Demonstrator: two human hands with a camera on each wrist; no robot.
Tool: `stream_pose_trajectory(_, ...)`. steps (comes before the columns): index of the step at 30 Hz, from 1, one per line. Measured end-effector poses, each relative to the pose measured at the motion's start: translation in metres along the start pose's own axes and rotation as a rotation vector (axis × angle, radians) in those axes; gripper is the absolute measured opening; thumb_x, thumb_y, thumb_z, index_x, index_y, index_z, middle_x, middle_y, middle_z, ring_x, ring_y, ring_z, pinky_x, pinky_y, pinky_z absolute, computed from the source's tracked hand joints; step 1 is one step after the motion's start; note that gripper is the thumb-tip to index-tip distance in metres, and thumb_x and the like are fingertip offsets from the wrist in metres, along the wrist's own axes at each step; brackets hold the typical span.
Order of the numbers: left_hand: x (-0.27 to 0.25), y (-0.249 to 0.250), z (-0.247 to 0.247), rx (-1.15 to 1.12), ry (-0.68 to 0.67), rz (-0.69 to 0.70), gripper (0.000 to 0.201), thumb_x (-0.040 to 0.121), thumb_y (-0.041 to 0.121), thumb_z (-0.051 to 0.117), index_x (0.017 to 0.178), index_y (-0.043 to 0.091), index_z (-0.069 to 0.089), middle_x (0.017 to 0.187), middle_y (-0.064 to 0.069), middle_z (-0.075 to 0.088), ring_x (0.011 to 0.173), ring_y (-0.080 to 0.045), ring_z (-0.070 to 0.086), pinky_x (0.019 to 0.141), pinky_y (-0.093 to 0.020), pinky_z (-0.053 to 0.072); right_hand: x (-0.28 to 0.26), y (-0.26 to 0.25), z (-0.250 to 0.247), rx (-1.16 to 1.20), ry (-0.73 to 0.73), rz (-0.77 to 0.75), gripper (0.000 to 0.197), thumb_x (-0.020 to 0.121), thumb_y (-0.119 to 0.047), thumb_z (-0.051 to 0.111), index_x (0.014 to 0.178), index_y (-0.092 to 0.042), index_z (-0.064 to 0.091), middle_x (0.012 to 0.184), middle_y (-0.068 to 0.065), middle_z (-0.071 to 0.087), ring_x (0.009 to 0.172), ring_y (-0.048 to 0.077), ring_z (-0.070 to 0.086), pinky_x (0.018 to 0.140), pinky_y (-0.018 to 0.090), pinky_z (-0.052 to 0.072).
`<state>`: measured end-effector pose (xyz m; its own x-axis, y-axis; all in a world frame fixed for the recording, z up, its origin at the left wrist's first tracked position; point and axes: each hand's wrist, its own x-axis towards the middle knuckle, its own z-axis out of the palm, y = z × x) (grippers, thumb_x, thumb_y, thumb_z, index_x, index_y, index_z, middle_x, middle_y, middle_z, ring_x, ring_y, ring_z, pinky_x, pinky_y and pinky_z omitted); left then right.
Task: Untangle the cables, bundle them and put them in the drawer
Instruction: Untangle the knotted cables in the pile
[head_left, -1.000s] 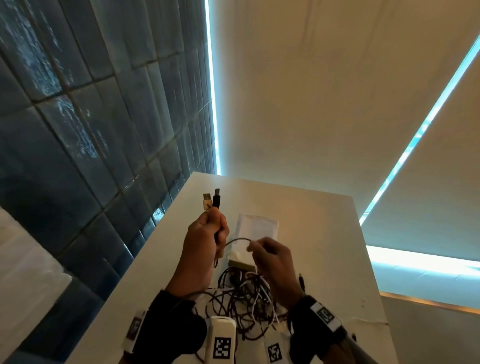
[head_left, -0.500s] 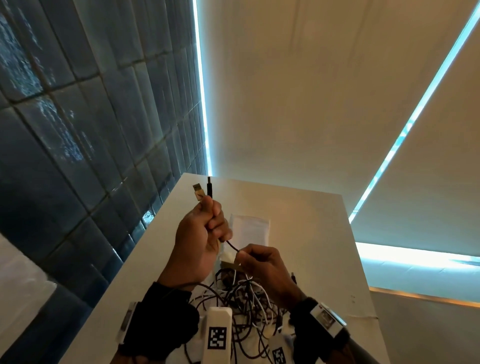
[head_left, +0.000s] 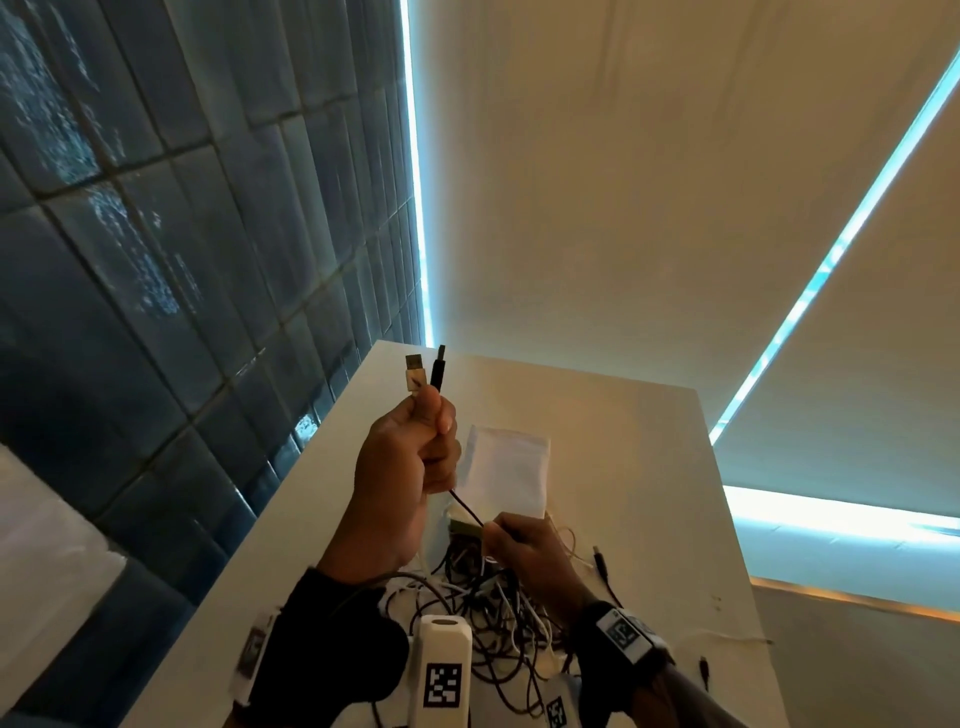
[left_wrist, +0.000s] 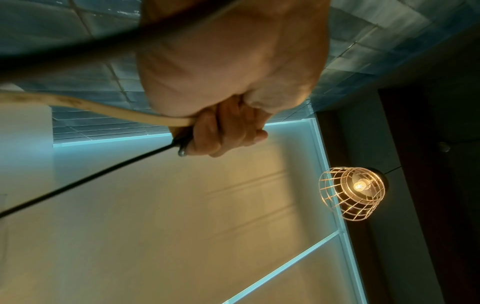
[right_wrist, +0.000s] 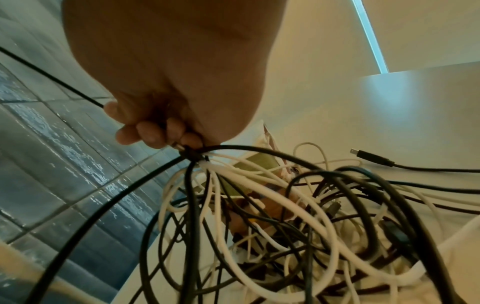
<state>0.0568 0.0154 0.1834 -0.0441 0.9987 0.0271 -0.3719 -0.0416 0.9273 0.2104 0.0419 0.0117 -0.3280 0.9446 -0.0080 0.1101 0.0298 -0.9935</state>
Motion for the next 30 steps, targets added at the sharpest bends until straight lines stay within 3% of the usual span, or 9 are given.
stream_pose_trajectory(8, 0.004, 0.022, -0.01, 0.009, 0.008, 0.081, 0.043, 0.103, 0.028, 0.032, 0.065, 0.014, 0.046, 0.047, 0.005, 0.026, 0.039, -0.007, 0.018, 0.038, -0.022, 0.014, -0.001, 0.034, -0.004, -0.114, 0.045, 0.077, 0.036, 0.095, -0.015, 0.057, 0.061, -0.028, 0.063, 0.058, -0.01, 0.056, 0.059, 0.006, 0.049, 0.06, 0.025, 0.041)
stream_pose_trajectory(10, 0.003, 0.019, -0.012, 0.052, 0.017, 0.055, 0.041, 0.102, 0.028, 0.033, 0.066, 0.013, 0.045, 0.048, 0.004, 0.027, 0.039, -0.007, 0.018, 0.036, -0.02, 0.014, 0.0, 0.021, -0.005, -0.05, 0.107, 0.105, 0.028, 0.093, -0.012, 0.06, 0.066, -0.018, 0.068, 0.063, -0.004, 0.062, 0.063, 0.012, 0.056, 0.062, 0.029, 0.046)
stream_pose_trajectory(12, 0.003, 0.014, -0.014, 0.108, 0.031, -0.001, 0.039, 0.102, 0.029, 0.035, 0.067, 0.013, 0.045, 0.048, 0.003, 0.03, 0.039, -0.007, 0.019, 0.035, -0.018, 0.016, 0.003, -0.003, -0.005, 0.056, 0.172, 0.087, 0.019, 0.091, -0.012, 0.062, 0.074, -0.005, 0.07, 0.067, 0.003, 0.063, 0.063, 0.012, 0.057, 0.058, 0.024, 0.048)
stream_pose_trajectory(14, 0.003, 0.006, -0.015, 0.171, 0.059, -0.066, 0.038, 0.102, 0.03, 0.035, 0.069, 0.013, 0.045, 0.049, -0.001, 0.04, 0.038, -0.008, 0.024, 0.037, -0.02, 0.017, 0.006, -0.031, -0.007, 0.151, 0.203, 0.038, 0.017, 0.09, -0.011, 0.062, 0.079, 0.0, 0.069, 0.061, -0.002, 0.054, 0.056, 0.009, 0.047, 0.051, 0.019, 0.039)
stream_pose_trajectory(17, 0.004, -0.009, -0.013, 0.213, 0.109, -0.147, 0.037, 0.104, 0.028, 0.033, 0.072, 0.012, 0.043, 0.058, -0.01, 0.06, 0.04, -0.012, 0.035, 0.039, -0.021, 0.023, 0.01, -0.067, -0.008, 0.274, 0.199, -0.047, 0.014, 0.088, -0.01, 0.064, 0.079, -0.001, 0.068, 0.059, -0.001, 0.044, 0.056, 0.013, 0.034, 0.051, 0.024, 0.028)
stream_pose_trajectory(23, 0.009, -0.021, -0.009, 0.134, 0.173, -0.19, 0.041, 0.105, 0.03, 0.028, 0.072, 0.014, 0.043, 0.087, -0.017, 0.075, 0.072, -0.026, 0.066, 0.061, -0.034, 0.051, -0.005, -0.089, -0.006, 0.352, 0.056, -0.157, 0.014, 0.083, -0.013, 0.063, 0.079, 0.0, 0.065, 0.058, 0.0, 0.045, 0.052, 0.01, 0.034, 0.051, 0.021, 0.03)
stream_pose_trajectory(25, 0.012, -0.02, -0.007, 0.065, 0.166, -0.198, 0.041, 0.105, 0.028, 0.028, 0.071, 0.012, 0.043, 0.082, -0.017, 0.074, 0.071, -0.029, 0.067, 0.068, -0.039, 0.056, -0.009, -0.084, -0.007, 0.34, 0.063, -0.163, 0.015, 0.084, -0.014, 0.063, 0.08, 0.0, 0.065, 0.058, -0.002, 0.047, 0.053, 0.01, 0.035, 0.052, 0.021, 0.031)
stream_pose_trajectory(28, 0.014, -0.024, -0.006, 0.032, 0.191, -0.219, 0.038, 0.105, 0.025, 0.033, 0.072, 0.008, 0.044, 0.064, -0.012, 0.066, 0.059, -0.027, 0.066, 0.067, -0.043, 0.057, -0.009, -0.084, -0.01, 0.367, 0.117, -0.191, 0.017, 0.083, -0.014, 0.063, 0.08, 0.003, 0.065, 0.058, 0.001, 0.043, 0.054, 0.012, 0.032, 0.052, 0.024, 0.028)
stream_pose_trajectory(30, 0.013, -0.026, -0.003, 0.064, 0.172, -0.257, 0.041, 0.105, 0.024, 0.031, 0.07, 0.007, 0.044, 0.075, -0.019, 0.068, 0.067, -0.032, 0.069, 0.068, -0.044, 0.057, -0.009, -0.085, -0.013, 0.399, 0.108, -0.219, 0.02, 0.084, -0.011, 0.062, 0.08, 0.008, 0.061, 0.058, 0.001, 0.045, 0.053, 0.011, 0.034, 0.052, 0.023, 0.03)
